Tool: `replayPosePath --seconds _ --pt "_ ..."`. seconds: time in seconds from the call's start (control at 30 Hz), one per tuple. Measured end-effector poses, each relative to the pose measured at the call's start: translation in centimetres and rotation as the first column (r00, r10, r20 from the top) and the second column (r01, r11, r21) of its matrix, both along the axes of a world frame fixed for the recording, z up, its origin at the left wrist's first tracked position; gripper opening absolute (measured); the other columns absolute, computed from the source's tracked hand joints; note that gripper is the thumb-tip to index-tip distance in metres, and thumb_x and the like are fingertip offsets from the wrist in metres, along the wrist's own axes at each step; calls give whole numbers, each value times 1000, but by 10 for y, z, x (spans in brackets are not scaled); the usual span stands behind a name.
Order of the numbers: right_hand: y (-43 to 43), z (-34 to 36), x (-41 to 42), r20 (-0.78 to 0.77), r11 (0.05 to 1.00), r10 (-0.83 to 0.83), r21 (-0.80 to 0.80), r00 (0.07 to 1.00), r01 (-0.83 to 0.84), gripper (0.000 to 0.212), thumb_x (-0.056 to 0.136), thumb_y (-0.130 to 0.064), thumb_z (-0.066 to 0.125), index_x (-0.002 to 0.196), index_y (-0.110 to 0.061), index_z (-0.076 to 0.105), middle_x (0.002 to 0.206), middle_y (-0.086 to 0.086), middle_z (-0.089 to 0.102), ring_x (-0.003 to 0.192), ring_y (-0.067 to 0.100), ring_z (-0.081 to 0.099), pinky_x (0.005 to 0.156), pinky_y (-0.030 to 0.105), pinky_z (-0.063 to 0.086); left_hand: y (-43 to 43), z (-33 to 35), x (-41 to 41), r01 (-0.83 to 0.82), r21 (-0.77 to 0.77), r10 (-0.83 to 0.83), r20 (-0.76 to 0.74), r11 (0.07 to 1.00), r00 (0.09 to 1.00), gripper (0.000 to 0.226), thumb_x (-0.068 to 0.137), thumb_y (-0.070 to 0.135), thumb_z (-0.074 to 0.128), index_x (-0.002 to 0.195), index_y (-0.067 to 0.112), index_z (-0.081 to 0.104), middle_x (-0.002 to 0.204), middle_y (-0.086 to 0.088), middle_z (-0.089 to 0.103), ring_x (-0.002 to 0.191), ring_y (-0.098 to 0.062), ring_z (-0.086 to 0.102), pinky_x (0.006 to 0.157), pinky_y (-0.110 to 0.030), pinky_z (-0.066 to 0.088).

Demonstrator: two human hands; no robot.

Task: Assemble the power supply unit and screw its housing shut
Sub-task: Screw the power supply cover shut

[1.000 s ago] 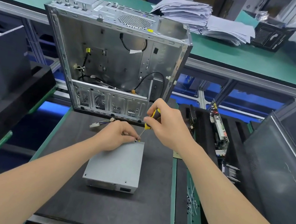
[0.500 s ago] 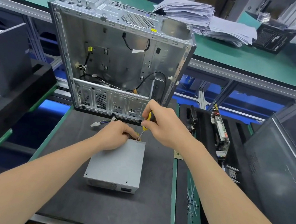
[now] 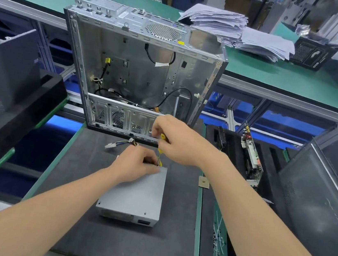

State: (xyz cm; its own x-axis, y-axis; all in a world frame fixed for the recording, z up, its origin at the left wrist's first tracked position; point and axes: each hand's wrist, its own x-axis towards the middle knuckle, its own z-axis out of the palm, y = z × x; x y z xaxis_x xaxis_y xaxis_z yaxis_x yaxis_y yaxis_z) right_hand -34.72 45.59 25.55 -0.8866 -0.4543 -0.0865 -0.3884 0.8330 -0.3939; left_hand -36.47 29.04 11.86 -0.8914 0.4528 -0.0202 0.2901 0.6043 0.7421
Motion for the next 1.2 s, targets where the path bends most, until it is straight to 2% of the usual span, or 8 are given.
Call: replayPosePath --seconds 0.23,0.43,0.5,0.67,0.77,0.9,1.07,1.2 --pt "-11 -9 -3 -248 897 -275 283 929 341 43 105 -57 46 95 -17 53 75 -1 39 77 32 50 66 37 39 -4 -10 4 -9 72 14 -77 997 997 7 87 34 81 89 28 80 83 19 76 85 7 68 74 -8 44" --pt "2 10 -4 -62 956 188 242 980 -168 16 94 -11 59 103 -22 67 107 -3 56 98 22 59 82 45 54 -5 -10 4 45 70 -34 -151 997 988 8 92 31 77 91 24 80 85 21 75 85 4 68 75 -13 48" --pt "-1 11 -4 -64 968 57 247 996 -40 2 97 -21 64 99 -21 66 98 0 58 97 25 59 80 44 55 -4 -10 6 38 66 -26 -177 997 984 8 92 30 76 91 23 81 86 20 76 85 4 69 77 -14 50" --pt "-10 1 -6 -195 861 -372 293 908 416 54 102 -57 54 75 -12 41 72 0 35 73 30 48 60 34 37 -2 -11 8 22 78 -3 -229 997 974 8 92 28 77 91 22 81 88 16 78 85 2 68 77 -13 48" --pt "-4 10 -3 -192 910 -176 342 965 234 46 100 -59 56 84 -16 59 84 2 53 77 29 57 62 35 41 -2 -10 8 22 74 -4 -240 997 971 8 92 26 76 92 20 81 88 13 78 82 -3 69 79 -23 52" --pt "5 17 -3 -44 922 205 345 978 -178 16 98 -12 59 106 -20 70 103 -6 60 102 20 58 88 43 52 -2 -10 9 23 69 -5 -258 997 966 8 92 25 76 90 19 80 85 12 77 78 -4 67 73 -23 49" --pt "-6 -2 -5 -204 884 -147 413 968 221 19 108 -25 55 105 -8 61 85 7 51 97 38 63 72 41 52 -2 -11 9 14 73 4 -236 997 972 10 92 29 76 95 20 81 90 13 78 83 -1 69 81 -22 52" --pt "2 -2 -1 -151 930 -223 263 963 256 38 105 -47 57 94 -10 60 87 7 52 93 33 62 72 38 47 -2 -9 10 37 64 -19 -252 997 968 11 94 29 75 94 19 80 86 8 77 79 -11 68 78 -32 52"
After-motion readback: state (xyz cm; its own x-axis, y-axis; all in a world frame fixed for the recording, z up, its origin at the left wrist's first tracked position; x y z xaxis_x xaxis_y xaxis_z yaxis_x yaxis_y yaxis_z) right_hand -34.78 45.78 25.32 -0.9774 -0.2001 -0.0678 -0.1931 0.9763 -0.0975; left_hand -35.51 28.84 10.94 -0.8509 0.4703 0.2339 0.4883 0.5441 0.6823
